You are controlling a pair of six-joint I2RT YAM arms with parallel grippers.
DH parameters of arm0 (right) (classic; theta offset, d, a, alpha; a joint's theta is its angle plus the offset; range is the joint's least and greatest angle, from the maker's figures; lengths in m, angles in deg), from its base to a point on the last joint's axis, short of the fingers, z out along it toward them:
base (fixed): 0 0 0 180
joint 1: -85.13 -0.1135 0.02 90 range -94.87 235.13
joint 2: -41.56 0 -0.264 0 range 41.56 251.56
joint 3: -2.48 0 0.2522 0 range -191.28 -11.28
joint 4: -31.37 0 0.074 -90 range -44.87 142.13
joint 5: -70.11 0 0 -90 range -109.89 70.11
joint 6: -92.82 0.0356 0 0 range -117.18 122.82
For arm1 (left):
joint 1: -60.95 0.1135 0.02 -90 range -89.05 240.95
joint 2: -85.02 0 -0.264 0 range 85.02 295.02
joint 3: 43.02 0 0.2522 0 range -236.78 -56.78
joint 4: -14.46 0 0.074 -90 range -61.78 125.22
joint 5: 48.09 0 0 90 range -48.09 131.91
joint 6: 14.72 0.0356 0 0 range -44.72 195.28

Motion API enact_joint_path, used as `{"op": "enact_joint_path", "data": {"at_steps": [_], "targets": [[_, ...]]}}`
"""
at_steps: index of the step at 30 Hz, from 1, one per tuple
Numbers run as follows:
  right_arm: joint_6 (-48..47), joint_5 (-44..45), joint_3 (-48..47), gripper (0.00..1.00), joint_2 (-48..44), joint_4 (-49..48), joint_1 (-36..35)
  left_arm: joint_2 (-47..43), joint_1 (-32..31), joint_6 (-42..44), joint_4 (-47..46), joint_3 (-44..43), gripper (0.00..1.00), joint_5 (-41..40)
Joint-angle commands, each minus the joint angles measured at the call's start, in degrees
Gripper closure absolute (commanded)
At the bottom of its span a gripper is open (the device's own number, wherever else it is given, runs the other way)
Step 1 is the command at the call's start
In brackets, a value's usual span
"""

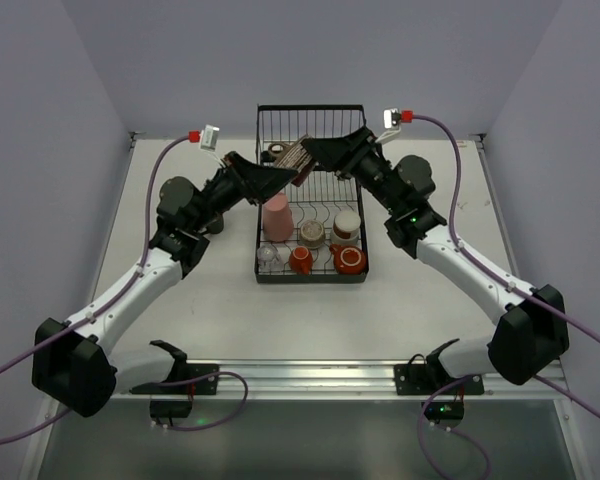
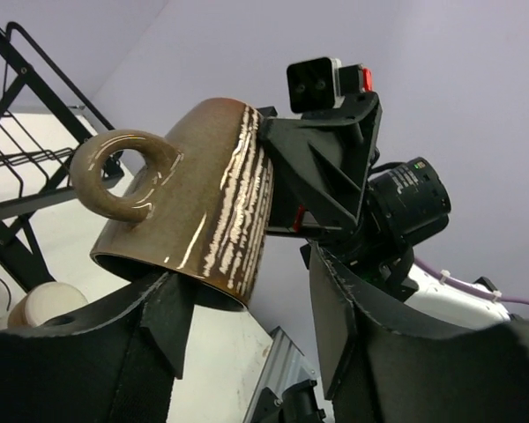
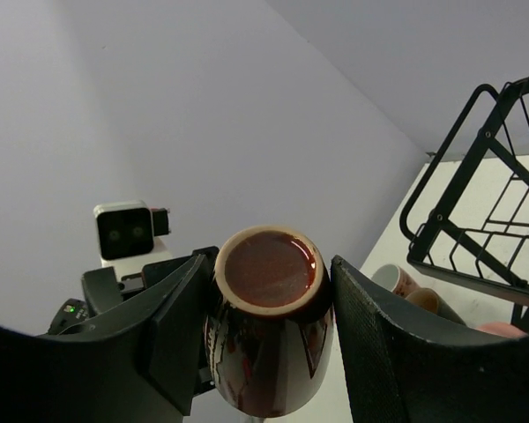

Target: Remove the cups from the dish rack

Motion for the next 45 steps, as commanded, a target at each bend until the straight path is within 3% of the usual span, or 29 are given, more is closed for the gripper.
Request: {"op": "enact_joint_path", "data": {"at_steps": [1,5,6,9,10,12,13,15,16,18,21,24,27,31,34,35,37,45], "targets": [[2.62,-0.81,0.74,0.68,-1.33,-8.09,-1.73,0.24,-0.48,-1.62,-5.65,-2.2,0.43,-3.28],[2.79,-0.02,3.12,0.68,-1.42,-9.59,-3.14,0.15,-0.57,-0.92,-7.41,-2.02,0.58,-6.18],[2.88,-0.02,4.26,0.68,-1.5,-9.85,-3.58,-0.11,-0.57,-0.66,-7.59,-1.85,0.72,-7.41],[3.23,-0.28,6.63,0.63,-2.29,-11.08,-3.93,-2.13,-0.57,2.24,-4.88,-2.02,0.97,-10.22],[3.15,-0.63,7.25,0.53,-2.56,-11.26,-3.93,-3.61,-0.57,4.42,-1.13,-2.28,1.0,-10.93],[2.53,-1.51,8.39,0.38,-4.04,-10.82,-3.84,-5.29,-0.57,7.33,3.72,-3.86,1.0,-12.33],[1.31,-2.64,8.48,0.23,-4.66,-10.12,-3.93,-7.39,-0.57,10.91,10.01,-4.57,1.0,-12.6],[-0.8,-3.62,8.57,0.12,-6.5,-7.76,-3.93,-9.77,-0.57,15.84,19.25,-8.51,1.0,-16.01],[-3.24,-3.79,8.57,0.05,-8.78,-4.35,-3.85,-12.04,-0.57,21.61,30.79,-10.53,1.0,-18.04],[-7.81,-3.45,8.4,0.01,-11.42,1.8,-3.84,-13.99,-0.57,26.57,43.5,-17.1,1.0,-26.26],[-13.17,-2.13,8.05,0.01,-16.26,9.27,-3.93,-15.14,-0.48,33.26,70.71,-25.54,1.0,-39.18],[-16.96,-1.86,7.17,0.01,-19.43,15.17,-3.93,-14.53,-0.48,34.15,83.08,-27.6,1.0,-47.49],[-19.69,-1.86,5.68,0.01,-20.75,20.44,-3.93,-14.18,-0.48,32.31,91.7,-23.66,1.0,-52.92],[-22.51,-1.69,4.97,0.01,-22.77,25.21,-3.93,-11.98,0.92,31.16,93.57,-17.33,1.0,-59.18],[-24.97,-0.02,5.32,0.01,-25.32,28.11,-3.85,-10.22,6.01,33.0,88.84,-13.9,1.0,-54.03],[-25.59,0.42,5.5,0.01,-25.76,28.64,-3.93,-9.87,10.2,33.62,87.08,-11.19,1.0,-47.74],[-27.0,0.86,6.37,0.01,-26.9,29.96,-3.84,-7.77,14.18,34.59,82.42,-8.89,1.0,-43.38],[-30.33,-0.19,6.47,0.01,-25.68,32.5,-3.84,1.37,18.15,34.15,75.22,-2.83,1.0,-41.44]]}}
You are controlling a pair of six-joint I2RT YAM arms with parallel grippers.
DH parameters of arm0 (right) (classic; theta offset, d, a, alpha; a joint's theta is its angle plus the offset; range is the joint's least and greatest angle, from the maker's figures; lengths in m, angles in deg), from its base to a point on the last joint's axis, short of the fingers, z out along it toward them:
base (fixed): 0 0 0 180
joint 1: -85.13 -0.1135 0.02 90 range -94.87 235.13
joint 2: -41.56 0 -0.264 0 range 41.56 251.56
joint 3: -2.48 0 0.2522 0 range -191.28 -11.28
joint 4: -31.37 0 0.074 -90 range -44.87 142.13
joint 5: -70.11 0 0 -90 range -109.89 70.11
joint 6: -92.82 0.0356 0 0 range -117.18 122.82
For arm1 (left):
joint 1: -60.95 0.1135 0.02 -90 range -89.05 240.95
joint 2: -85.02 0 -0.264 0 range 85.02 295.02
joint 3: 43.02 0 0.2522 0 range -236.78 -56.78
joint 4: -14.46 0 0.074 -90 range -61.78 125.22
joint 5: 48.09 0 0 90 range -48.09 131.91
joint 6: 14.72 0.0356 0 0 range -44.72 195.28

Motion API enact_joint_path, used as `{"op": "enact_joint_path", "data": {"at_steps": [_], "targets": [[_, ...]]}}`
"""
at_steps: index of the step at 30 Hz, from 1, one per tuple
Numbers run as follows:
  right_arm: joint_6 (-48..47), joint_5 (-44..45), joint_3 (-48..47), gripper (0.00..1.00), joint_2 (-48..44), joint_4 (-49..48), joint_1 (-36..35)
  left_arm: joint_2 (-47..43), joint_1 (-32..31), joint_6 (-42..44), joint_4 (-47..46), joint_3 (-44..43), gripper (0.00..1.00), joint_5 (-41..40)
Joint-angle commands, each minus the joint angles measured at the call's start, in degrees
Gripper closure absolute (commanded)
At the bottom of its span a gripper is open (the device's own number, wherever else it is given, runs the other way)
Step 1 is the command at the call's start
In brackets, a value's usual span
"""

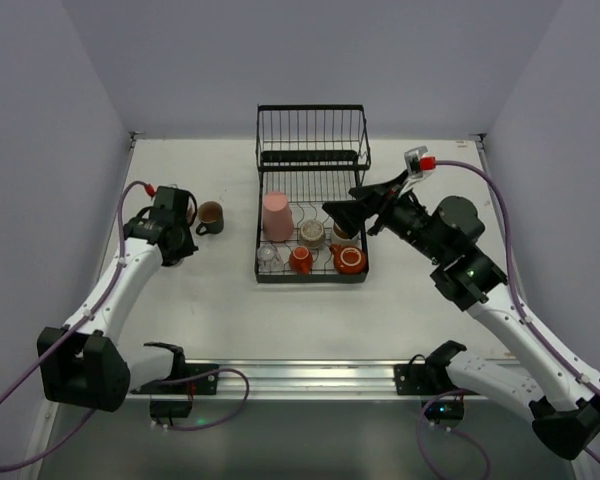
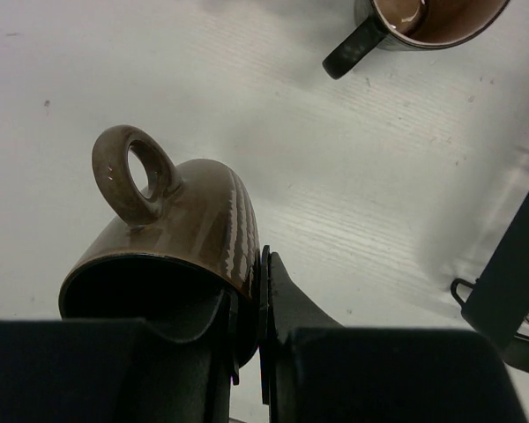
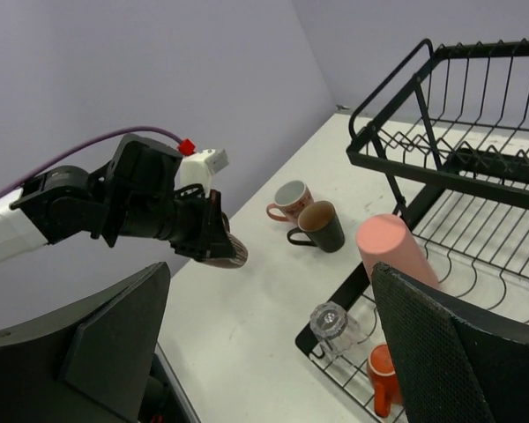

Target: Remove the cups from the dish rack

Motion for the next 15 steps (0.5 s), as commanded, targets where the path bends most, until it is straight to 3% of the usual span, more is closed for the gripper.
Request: {"op": "enact_joint_path", "data": {"at_steps": [1,10,15], "targets": [[-3.45,-1.11,-1.49,0.01,2.45,4.29,0.05,2.47,2.26,1.8,-7.65,2.25,1.0,4.24],[-3.81,-1.9,-1.23,0.01,2.81,4.3,-0.04,11.44,5.52,2.15,-13.81,4.28,1.0,3.81],[-3.63,-3.22,-1.49,0.01,4.74,4.74,-0.04,14.96,8.06,3.38,-16.54,4.72,0.95,4.6]]}}
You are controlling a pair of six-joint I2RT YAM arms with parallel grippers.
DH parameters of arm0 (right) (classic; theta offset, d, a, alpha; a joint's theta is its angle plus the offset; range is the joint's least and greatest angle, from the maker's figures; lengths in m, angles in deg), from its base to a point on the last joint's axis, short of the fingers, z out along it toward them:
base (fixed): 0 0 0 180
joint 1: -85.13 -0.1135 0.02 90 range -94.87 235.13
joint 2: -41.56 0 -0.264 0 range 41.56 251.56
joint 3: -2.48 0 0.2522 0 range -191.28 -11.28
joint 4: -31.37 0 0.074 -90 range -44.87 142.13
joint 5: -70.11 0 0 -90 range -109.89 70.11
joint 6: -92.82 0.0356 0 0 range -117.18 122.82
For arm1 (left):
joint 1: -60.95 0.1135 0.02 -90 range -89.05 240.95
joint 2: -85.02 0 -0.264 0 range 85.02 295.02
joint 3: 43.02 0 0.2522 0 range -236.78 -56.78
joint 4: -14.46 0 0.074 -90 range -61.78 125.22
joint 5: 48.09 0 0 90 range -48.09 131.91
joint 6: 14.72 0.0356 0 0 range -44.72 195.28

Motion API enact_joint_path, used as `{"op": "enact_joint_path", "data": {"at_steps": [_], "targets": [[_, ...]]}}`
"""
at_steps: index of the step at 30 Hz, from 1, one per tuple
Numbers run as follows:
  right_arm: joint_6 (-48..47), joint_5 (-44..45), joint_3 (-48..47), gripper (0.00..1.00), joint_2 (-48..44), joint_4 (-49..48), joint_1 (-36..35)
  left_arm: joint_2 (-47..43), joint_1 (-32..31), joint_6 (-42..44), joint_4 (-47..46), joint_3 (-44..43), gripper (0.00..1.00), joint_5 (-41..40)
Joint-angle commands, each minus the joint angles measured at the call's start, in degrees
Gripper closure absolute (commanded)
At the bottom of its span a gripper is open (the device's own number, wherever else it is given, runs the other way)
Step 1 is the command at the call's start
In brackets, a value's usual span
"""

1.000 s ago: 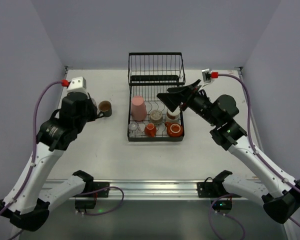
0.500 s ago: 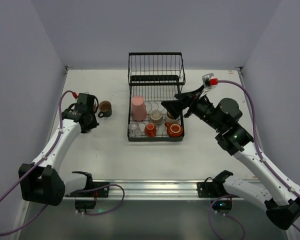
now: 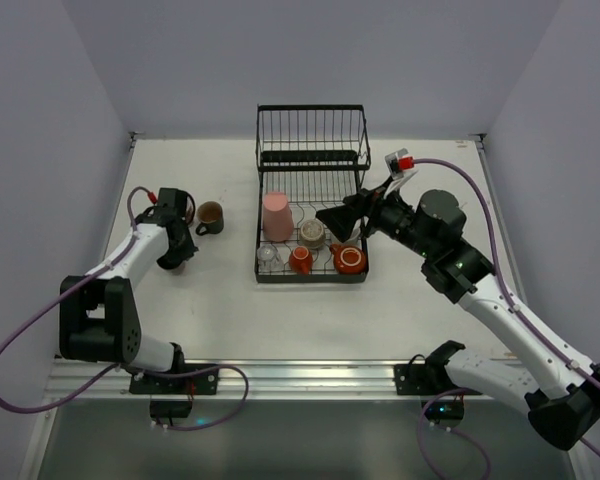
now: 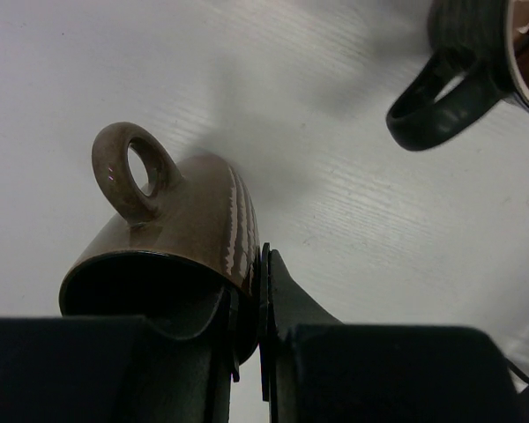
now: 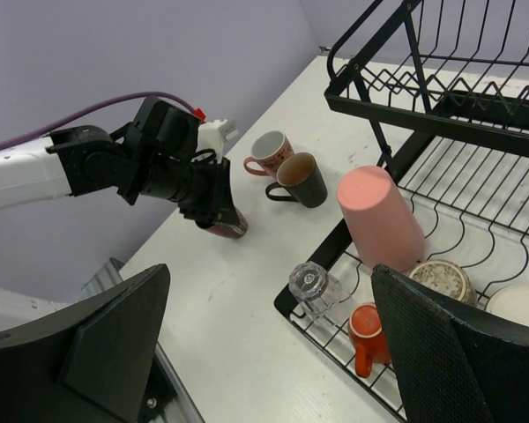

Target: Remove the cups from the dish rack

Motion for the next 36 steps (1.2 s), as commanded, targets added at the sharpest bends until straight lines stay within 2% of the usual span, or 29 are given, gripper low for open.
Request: {"op": "enact_joint_path", "data": {"at_steps": [1,3,6,7,9,10,14,21,25,30,32,36], "targets": [[-0.88,-1.89,-1.36,0.01,0.75,0.37,-0.02,1.39,2.58,2.53,-4.65,-0.18,0.93,0.6],[-0.97,-1.71,-1.36,0.01,0.92,0.46,-0.11,1.92,3.2,3.23,-5.18,-0.26,0.91,0.07],[-0.97,-1.89,-1.54,0.01,1.53,0.46,-0.11,2.0,4.33,4.11,-5.27,-0.7,0.81,-0.72],[-0.97,-2.15,-1.54,0.02,2.15,0.37,-0.28,2.09,5.04,4.38,-5.27,-0.79,0.71,-0.89],[-1.32,-2.33,-2.06,0.02,3.03,0.63,-0.63,2.01,5.14,4.73,-5.27,-0.97,0.6,-1.16],[-1.58,-2.33,-2.24,0.02,4.16,0.98,-0.9,1.92,5.22,4.82,-5.27,-0.97,0.5,-1.16],[-4.74,-0.93,-5.13,0.03,7.76,4.23,-3.88,0.6,5.4,5.26,-5.18,-1.14,0.32,-1.24],[-8.26,4.77,-8.04,0.03,14.45,5.38,-8.1,-4.84,5.4,5.43,-3.86,-2.99,0.2,1.21],[-8.09,6.72,-7.34,0.04,14.81,3.71,-8.9,-12.13,5.4,5.52,-3.07,-5.27,0.19,4.2],[-6.95,8.31,-5.06,0.04,10.95,0.72,-8.9,-21.19,4.7,5.0,-3.16,-8.26,0.19,11.14],[-5.98,8.57,-3.66,0.04,8.49,-0.24,-8.9,-23.91,1.38,3.07,-4.2,-8.61,0.19,13.77],[-4.05,11.2,-0.23,0.05,3.66,-1.12,-8.9,-24.98,-11.1,-1.32,-10.88,-7.04,0.15,14.49]]}}
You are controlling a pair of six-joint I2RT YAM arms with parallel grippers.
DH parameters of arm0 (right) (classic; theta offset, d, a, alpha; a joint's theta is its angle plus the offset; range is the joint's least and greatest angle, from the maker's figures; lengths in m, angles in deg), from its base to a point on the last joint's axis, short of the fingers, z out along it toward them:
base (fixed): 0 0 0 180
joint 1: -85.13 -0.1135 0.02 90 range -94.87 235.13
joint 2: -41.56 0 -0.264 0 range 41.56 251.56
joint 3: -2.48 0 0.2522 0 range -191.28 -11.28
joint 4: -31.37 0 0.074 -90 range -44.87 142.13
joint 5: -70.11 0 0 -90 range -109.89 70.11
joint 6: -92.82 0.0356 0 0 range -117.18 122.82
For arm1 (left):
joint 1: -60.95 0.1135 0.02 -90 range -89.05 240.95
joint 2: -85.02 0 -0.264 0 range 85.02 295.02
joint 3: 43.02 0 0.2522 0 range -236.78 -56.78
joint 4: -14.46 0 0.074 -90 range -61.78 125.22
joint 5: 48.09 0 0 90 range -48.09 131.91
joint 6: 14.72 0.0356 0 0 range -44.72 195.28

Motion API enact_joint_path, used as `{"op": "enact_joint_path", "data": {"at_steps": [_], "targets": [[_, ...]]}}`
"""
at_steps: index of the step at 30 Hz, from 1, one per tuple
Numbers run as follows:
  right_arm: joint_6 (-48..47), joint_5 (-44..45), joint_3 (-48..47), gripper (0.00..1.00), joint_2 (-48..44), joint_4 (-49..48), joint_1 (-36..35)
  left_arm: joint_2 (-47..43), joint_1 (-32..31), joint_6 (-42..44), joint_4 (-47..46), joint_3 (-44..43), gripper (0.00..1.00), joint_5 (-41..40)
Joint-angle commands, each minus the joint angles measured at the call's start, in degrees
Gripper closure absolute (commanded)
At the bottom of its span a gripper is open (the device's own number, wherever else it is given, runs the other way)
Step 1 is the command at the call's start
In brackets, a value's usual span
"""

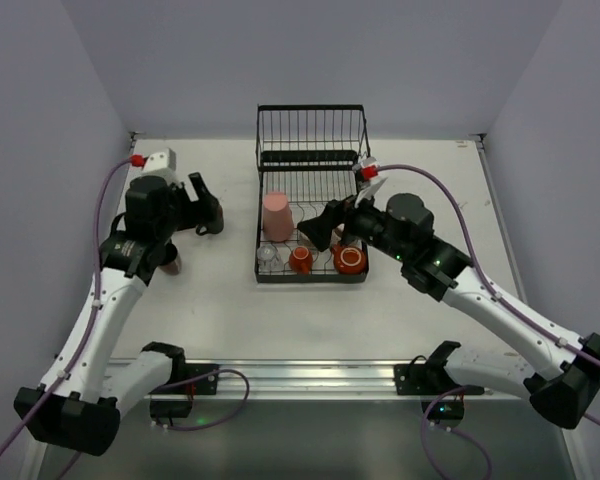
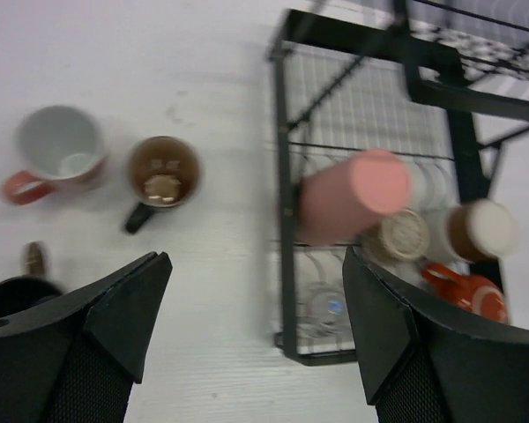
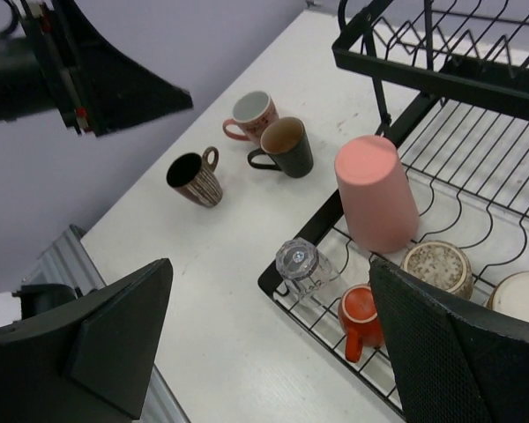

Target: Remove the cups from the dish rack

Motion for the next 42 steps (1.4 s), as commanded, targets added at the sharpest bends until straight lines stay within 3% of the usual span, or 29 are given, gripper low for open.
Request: {"op": "enact_joint_path", "data": {"at_steps": [1,6,12,33,35,42], "targets": [[1.92,3.77,2.75,0.05,-4.94,-4.59,-0.18,0.81,-11.84,-4.11,-6.49,0.75,0.13,4.96],[3.24,5.8,6.88,0.05,-11.88,-5.13,-0.18,6.25,-21.63,-4.38,-17.74,2.24,0.06,-0.49],[3.42,6.33,9.7,0.05,-15.4,-5.05,-0.09,14.69,-26.21,-2.45,-26.72,2.86,0.04,-4.61],[1.49,4.57,10.93,0.05,-13.47,-5.31,-0.09,34.12,-27.89,5.73,-39.02,-1.53,0.04,-19.12],[1.57,4.31,11.02,0.05,-13.21,-5.48,-0.09,34.74,-27.98,6.08,-39.99,-1.62,0.09,-18.86],[2.36,3.6,10.93,0.06,-12.95,-6.1,-0.09,32.81,-27.98,6.26,-41.05,-0.13,0.49,-17.54]]}}
